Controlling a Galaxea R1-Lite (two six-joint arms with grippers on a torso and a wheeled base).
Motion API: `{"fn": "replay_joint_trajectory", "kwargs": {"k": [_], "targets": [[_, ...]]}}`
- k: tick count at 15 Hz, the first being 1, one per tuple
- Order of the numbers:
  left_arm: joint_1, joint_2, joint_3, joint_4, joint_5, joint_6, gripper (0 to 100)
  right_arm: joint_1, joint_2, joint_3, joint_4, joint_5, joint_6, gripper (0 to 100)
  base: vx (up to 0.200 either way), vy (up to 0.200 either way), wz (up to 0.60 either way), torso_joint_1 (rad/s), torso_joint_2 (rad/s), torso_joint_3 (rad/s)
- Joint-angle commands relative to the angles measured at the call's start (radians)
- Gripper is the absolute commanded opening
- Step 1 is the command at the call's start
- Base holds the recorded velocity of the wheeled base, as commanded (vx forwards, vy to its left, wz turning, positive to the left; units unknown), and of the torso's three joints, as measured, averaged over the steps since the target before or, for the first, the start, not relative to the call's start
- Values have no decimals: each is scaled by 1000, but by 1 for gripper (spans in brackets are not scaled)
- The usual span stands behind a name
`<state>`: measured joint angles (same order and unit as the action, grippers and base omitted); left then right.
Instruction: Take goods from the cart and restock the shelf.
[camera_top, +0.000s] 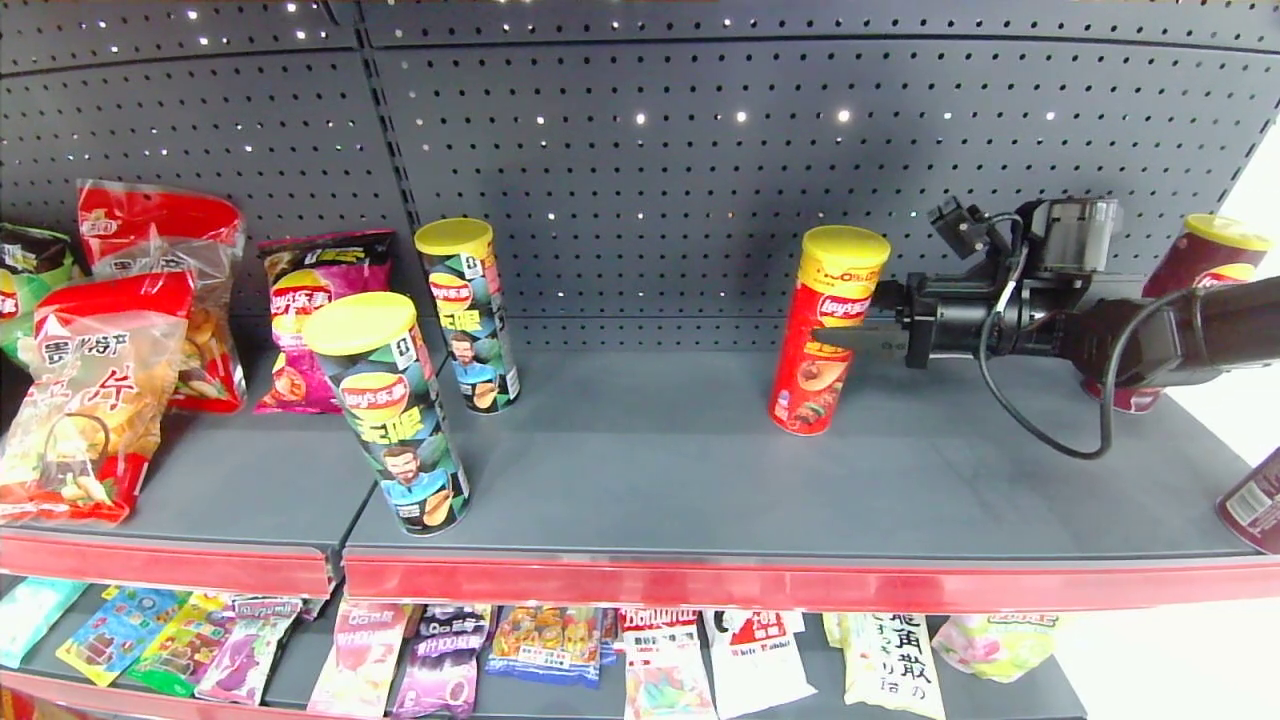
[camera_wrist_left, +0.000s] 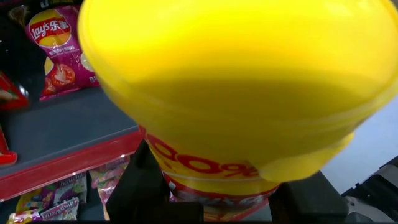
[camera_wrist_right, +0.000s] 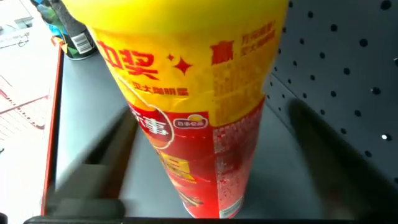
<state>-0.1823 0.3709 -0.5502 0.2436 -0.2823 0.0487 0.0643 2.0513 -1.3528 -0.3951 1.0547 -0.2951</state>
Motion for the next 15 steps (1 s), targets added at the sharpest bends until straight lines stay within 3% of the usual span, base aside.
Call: {"fn": "replay_joint_trajectory", "kwargs": {"k": [1,7,10,12,15], "targets": [[0,-1,1,0,0,0,0,0,0,4,-1,-5,-1,0,0,0,0,0,0,0],[0,-3,7,3,0,0,0,57,-85,98,-2,-74,-2,0,0,0,0,0,0,0],[0,-4,6,3,2,0,0,115,-195,192,-5,-185,4,0,0,0,0,0,0,0],[0,-3,4,3,2,0,0,127,-238,264,-50,-237,4,0,0,0,0,0,0,0],[0,-1,6,3,0,0,0,135,-263,435,-288,-325,11,0,0,0,0,0,0,0]]}}
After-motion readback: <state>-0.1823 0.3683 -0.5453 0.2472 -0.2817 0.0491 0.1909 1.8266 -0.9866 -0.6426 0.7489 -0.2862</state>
